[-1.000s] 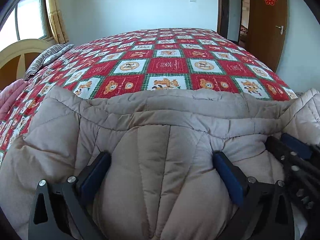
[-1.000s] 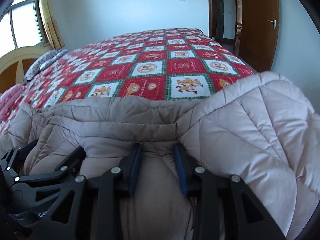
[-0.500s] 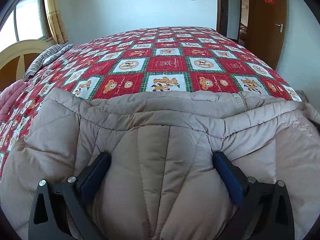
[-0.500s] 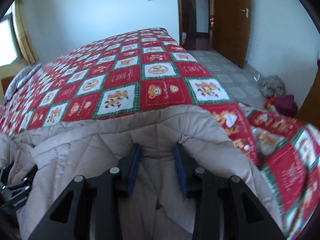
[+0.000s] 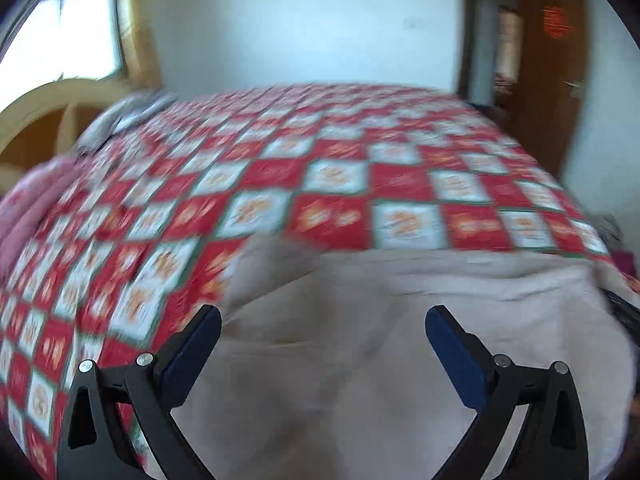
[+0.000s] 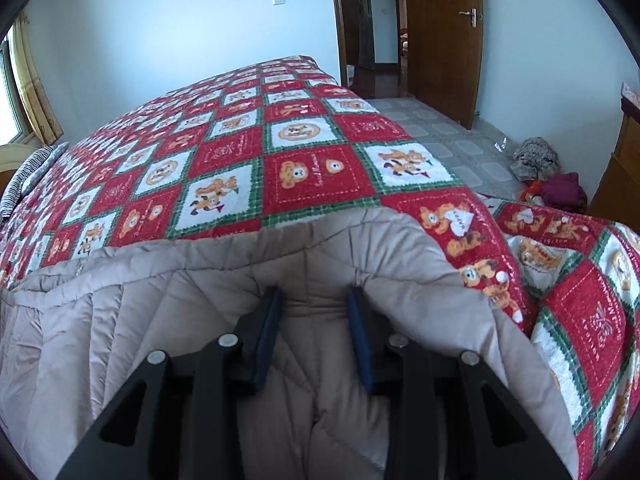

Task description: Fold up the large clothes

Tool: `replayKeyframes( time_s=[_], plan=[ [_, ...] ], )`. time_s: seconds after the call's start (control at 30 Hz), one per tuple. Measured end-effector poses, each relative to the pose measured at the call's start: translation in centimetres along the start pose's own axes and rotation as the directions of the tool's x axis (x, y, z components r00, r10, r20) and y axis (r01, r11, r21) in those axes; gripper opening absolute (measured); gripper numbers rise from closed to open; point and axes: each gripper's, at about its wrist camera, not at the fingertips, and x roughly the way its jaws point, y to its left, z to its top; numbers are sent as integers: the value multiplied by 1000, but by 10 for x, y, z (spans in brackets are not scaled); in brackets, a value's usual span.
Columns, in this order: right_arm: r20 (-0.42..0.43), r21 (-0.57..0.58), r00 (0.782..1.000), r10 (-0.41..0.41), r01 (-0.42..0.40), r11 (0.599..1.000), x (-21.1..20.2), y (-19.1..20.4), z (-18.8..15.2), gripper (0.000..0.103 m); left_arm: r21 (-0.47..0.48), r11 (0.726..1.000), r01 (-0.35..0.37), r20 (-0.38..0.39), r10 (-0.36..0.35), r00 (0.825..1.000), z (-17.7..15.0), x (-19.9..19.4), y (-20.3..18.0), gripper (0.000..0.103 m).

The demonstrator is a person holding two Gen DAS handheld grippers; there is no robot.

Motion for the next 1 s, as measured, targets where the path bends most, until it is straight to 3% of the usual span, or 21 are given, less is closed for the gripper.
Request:
replayKeyframes(
  time_s=[0.07, 0.23, 0.37, 0.43, 0.5, 0.53, 0.57, 0.6, 0.67, 0.73, 0.9, 1.0],
  plan=[
    [6, -4, 1000, 0, 0, 1000, -1, 0, 0, 37, -50, 999, -12, -84, 8, 996, -15, 32, 14, 102],
    [1, -4, 1000, 6, -6, 1000, -2, -1, 1, 38, -20, 999, -48, -44, 47, 998, -24, 48, 3, 102],
    [-36, 15, 998, 42, -41, 999, -8, -6, 6, 38, -58, 998, -7, -59, 4, 998, -24, 56, 10, 102],
    [-2, 68, 995, 96, -96, 993, -33, -16, 7, 38, -60, 998, -7, -60, 3, 998, -25, 55, 11, 102],
    [67, 128, 980, 188, -196, 972, -71, -32, 2, 46, -59, 998, -8, -58, 4, 998, -25, 54, 10, 102],
    [66, 135, 978, 199, -207, 969, -78, -34, -1, 59, -61, 998, -6, -57, 2, 998, -25, 54, 11, 102],
    [49, 134, 981, 186, -191, 972, -83, -37, -6, 73, -61, 998, -5, -57, 2, 998, -26, 54, 11, 102],
    [19, 127, 987, 161, -162, 979, -83, -38, -12, 75, -61, 998, -6, -57, 2, 998, -26, 54, 11, 102],
    [-32, 80, 994, 105, -102, 992, -72, -38, -24, 69, -60, 998, -6, -55, 3, 998, -26, 53, 11, 102],
    [-24, 15, 999, 37, -36, 999, -62, -35, -34, 60, -61, 998, -5, -57, 1, 998, -25, 53, 11, 102],
    [-36, -27, 999, -31, 30, 999, -54, -26, -33, 59, -62, 998, -8, -65, 4, 998, -25, 51, 11, 102],
    [-30, -69, 997, -68, 66, 995, -57, -20, -34, 59, -52, 998, 34, -115, -40, 993, -21, 46, 17, 102]
  ],
)
